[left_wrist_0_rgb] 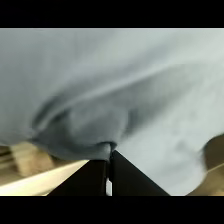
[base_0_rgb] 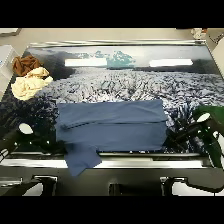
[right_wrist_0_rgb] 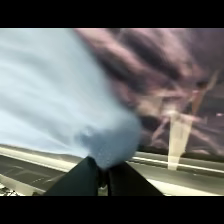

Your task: Fold the clothes and pants, and hang the long-sleeved shirts on hangers.

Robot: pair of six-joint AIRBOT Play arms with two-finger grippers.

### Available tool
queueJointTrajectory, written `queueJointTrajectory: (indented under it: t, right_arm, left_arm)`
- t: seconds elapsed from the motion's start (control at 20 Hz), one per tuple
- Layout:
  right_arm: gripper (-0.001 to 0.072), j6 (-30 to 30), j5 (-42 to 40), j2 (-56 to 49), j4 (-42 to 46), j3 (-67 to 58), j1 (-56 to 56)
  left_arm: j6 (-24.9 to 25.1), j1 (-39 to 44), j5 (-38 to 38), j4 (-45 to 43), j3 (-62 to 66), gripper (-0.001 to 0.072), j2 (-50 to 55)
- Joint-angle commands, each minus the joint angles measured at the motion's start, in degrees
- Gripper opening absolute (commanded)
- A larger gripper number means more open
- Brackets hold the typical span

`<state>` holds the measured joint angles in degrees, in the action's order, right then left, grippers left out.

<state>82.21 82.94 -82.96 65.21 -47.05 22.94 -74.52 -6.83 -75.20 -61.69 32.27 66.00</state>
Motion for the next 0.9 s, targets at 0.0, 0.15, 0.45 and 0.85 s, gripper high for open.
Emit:
queueJointTrajectory:
  t: [0.0,0.15,0.45,0.85]
  right_arm:
    - [0.004,0.3,0.6,0.9,-3.3,-7.3,-0.3]
    - [0.004,2.3,-6.7,0.3,-2.8,-16.5,-5.4]
    - [0.0041,11.4,-19.5,-9.9,-0.2,-29.4,-11.8]
    - [0.0043,11.5,-22.9,-15.7,-8.6,-29.9,-11.8]
  left_arm:
    - [-1.2,0.0,-1.4,-5.7,11.1,0.0017,-0.1]
    - [-4.2,0.2,4.2,-6.7,22.0,0.0017,3.5]
    - [-6.8,0.6,4.1,-6.4,44.3,0.0018,22.8]
    - [-8.2,3.6,3.4,-3.3,57.3,0.0021,37.8]
